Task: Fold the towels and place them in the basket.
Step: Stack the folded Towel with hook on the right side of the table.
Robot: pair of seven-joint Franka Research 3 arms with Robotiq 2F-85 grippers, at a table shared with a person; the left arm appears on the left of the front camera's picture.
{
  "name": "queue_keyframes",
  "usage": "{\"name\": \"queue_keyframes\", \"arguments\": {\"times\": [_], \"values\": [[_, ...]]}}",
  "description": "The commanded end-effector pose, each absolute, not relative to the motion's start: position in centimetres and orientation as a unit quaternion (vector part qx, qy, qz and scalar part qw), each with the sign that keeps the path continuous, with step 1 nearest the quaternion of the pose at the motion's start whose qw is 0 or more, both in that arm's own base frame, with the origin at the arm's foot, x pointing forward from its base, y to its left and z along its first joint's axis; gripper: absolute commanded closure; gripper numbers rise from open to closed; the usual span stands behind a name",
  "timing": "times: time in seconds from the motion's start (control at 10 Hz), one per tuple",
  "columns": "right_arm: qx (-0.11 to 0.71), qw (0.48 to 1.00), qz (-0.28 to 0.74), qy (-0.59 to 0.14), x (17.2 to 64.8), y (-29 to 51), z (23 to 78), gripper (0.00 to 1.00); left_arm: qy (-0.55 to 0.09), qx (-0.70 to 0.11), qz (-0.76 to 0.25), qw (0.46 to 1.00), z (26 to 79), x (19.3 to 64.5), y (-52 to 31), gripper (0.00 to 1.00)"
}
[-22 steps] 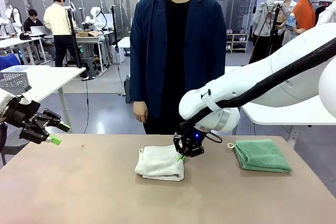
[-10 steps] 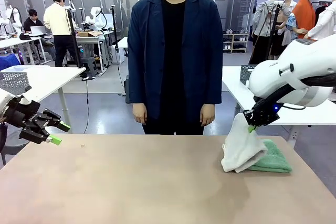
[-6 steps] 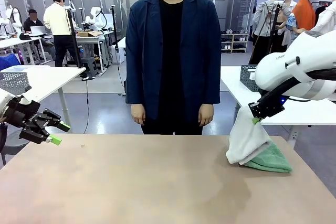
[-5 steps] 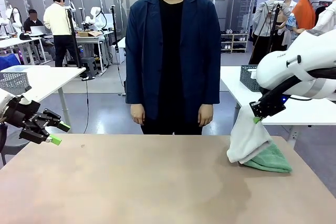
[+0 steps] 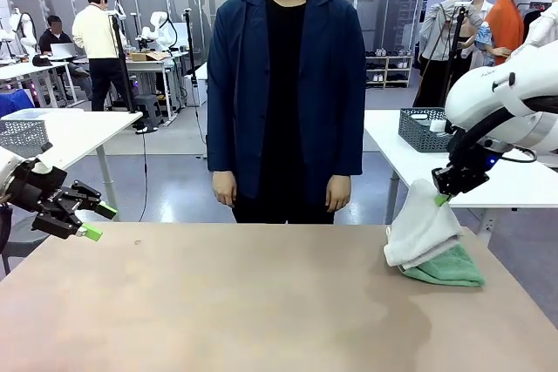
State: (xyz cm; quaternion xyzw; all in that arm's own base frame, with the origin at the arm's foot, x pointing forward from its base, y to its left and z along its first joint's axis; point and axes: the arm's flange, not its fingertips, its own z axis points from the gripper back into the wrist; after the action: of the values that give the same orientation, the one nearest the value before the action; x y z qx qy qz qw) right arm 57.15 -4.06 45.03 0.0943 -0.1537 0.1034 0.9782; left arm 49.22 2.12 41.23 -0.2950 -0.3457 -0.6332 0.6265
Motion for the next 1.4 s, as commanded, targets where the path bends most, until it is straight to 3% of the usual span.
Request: {"name": "queue_keyframes", "arguments": {"times": [0.0, 1.3], "values": [[0.128, 0.971, 0.138, -0.149, 59.4, -6.1, 43.4, 0.96, -0.347, -0.295, -0.633, 0.626, 41.3, 49.2, 2.1, 0.23], [0.132, 0.987, 0.03, -0.085, 62.2, -12.4, 33.6, 0.96, -0.347, -0.295, -0.633, 0.626, 41.3, 49.2, 2.1, 0.23]]}}
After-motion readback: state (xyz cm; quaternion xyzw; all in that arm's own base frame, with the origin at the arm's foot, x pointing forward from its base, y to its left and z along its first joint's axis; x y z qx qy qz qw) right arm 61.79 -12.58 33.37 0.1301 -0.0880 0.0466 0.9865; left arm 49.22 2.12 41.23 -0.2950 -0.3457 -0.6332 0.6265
